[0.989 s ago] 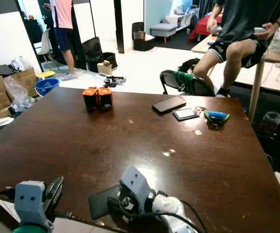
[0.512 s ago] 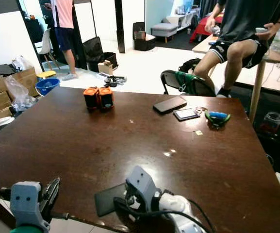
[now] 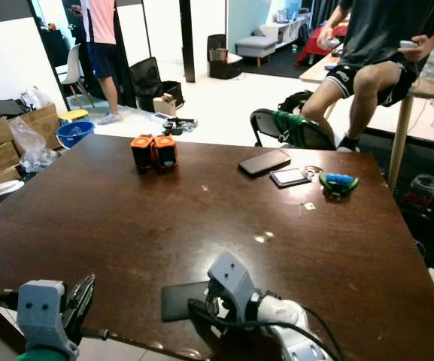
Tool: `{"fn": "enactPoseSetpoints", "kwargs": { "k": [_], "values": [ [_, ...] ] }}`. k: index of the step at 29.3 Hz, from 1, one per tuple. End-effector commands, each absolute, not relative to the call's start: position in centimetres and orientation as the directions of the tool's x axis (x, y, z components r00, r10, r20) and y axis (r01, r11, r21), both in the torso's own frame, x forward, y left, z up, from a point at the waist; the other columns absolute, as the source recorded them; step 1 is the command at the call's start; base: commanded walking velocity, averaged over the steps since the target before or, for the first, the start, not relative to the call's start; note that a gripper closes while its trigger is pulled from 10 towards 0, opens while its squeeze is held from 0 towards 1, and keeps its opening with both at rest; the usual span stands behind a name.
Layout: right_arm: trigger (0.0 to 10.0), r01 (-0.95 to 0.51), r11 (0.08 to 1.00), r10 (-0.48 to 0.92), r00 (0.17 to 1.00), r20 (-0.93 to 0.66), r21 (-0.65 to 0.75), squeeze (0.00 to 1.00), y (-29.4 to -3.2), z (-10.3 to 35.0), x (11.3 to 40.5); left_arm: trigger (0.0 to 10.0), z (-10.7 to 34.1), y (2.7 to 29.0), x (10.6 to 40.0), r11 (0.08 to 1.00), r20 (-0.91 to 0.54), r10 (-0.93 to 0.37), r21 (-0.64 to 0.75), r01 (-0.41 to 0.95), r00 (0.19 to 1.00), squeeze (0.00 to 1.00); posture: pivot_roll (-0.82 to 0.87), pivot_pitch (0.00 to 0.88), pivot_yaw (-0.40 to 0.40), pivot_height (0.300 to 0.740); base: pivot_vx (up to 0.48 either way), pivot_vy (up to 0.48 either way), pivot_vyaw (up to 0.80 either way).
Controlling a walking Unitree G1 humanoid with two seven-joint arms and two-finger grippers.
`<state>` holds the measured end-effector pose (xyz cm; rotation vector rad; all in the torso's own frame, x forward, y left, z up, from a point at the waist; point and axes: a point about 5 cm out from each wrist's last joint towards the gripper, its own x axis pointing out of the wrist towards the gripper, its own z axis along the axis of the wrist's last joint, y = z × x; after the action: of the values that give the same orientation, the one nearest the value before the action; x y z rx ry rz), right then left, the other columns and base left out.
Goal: Hang keys on a hook
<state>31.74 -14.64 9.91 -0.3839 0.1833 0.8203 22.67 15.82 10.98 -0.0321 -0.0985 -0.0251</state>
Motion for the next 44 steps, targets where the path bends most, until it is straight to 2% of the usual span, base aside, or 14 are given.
{"fn": "enactPoseSetpoints", "kwargs": {
  "k": [1,3,4,5,7,16,23,34,44],
  "values": [
    [10.0,-0.735,0.633,0.67,0.678,-0.303,-0.245,0.0,-15.0,9.9,31.9,10.0,11.3,15.6,22.2,0.996,0.12,-0.085,-0.029,0.089,0.989,0.0,0.01,0.022,0.148,0.74,0.0,0.0,0.0],
    [10.0,-0.735,0.633,0.67,0.678,-0.303,-0.245,0.0,-15.0,9.9,31.9,10.0,11.3,15.6,22.2,0.996,0.12,-0.085,-0.029,0.089,0.989,0.0,0.01,0.022,0.148,0.74,0.0,0.0,0.0],
    [10.0,-0.741,0.628,0.683,0.671,-0.288,-0.239,0.0,-15.1,10.3,31.8,10.0,11.5,15.0,22.0,0.986,0.131,-0.162,-0.006,0.164,0.978,0.0,0.01,0.022,0.148,0.74,0.0,0.0,0.0],
    [10.0,-0.741,0.628,0.683,0.671,-0.288,-0.239,0.0,-15.1,10.3,31.8,10.0,11.5,15.0,22.0,0.986,0.131,-0.162,-0.006,0.164,0.978,0.0,0.01,0.022,0.148,0.74,0.0,0.0,0.0],
    [10.0,-0.75,0.631,0.716,0.661,-0.222,-0.199,0.0,-15.4,11.4,31.8,10.0,11.8,14.6,21.8,0.969,0.139,-0.248,0.028,0.247,0.959,0.0,0.01,0.022,0.148,0.74,0.0,0.0,0.0],
    [10.0,-0.728,0.665,0.719,0.684,-0.123,-0.168,0.0,-16.1,12.8,31.7,10.0,12.2,15.2,22.0,0.966,0.14,-0.258,0.044,0.255,0.956,0.0,0.01,0.027,0.153,0.74,0.0,0.0,0.0],
    [10.0,-0.752,0.63,0.711,0.659,-0.247,-0.193,0.0,-17.0,10.7,30.8,10.0,11.4,14.4,21.1,0.916,0.06,-0.396,0.09,0.39,0.916,0.0,0.01,0.025,0.157,0.74,0.0,0.0,0.0],
    [10.0,-0.773,0.607,0.714,0.633,-0.298,-0.187,0.0,-17.8,10.1,30.2,10.0,11.1,14.5,20.8,0.903,0.03,-0.425,0.08,0.421,0.905,0.0,0.01,0.023,0.157,0.74,0.0,0.0,0.0],
    [10.0,-0.748,0.646,0.701,0.661,-0.268,-0.155,0.0,-19.1,10.5,29.8,10.0,11.2,14.4,20.8,0.904,0.038,-0.426,0.058,0.424,0.904,0.0,0.01,0.019,0.157,0.74,0.0,0.0,0.0]
  ]
}}
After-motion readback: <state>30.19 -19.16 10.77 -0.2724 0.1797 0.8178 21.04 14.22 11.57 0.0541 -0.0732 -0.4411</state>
